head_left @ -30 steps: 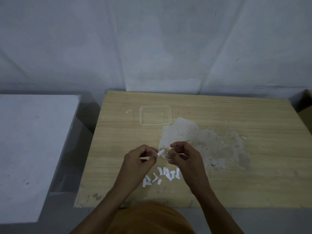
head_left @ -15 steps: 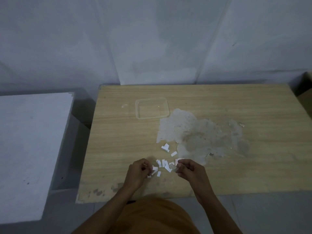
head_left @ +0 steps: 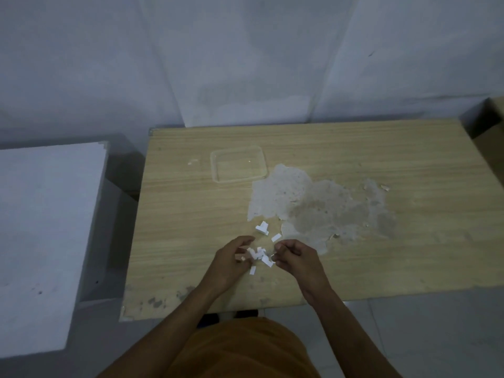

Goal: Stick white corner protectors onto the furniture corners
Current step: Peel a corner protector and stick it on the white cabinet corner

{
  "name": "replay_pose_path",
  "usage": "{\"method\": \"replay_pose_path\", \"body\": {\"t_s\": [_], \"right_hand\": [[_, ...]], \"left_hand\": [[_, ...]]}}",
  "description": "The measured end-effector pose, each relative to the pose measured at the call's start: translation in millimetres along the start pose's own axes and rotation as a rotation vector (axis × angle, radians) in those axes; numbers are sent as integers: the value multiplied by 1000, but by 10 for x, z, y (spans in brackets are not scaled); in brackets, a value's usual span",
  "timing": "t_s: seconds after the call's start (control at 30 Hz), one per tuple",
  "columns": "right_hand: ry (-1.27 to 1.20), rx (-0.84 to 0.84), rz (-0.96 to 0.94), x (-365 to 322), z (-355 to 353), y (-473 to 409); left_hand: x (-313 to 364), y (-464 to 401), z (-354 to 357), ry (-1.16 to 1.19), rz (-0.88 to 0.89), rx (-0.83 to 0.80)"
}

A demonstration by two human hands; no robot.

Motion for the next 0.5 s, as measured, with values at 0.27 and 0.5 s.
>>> {"method": "replay_pose_path", "body": {"t_s": [0.27, 0.5], "right_hand": [[79, -296, 203, 245, 864, 315], [96, -429, 367, 598, 1710, 795]], "left_hand": [[-112, 441, -751, 250, -44, 183], [-618, 817, -1518, 319, -136, 377]]}}
Point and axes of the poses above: each hand's wrist, its own y-axis away from the middle knuckle, its own z-axis out of the palm, x = y × z, the point moved 10 cm from there along -y, towards the middle knuckle, and after that the axes turned 15 degrees about x, right-handed, at the moved point
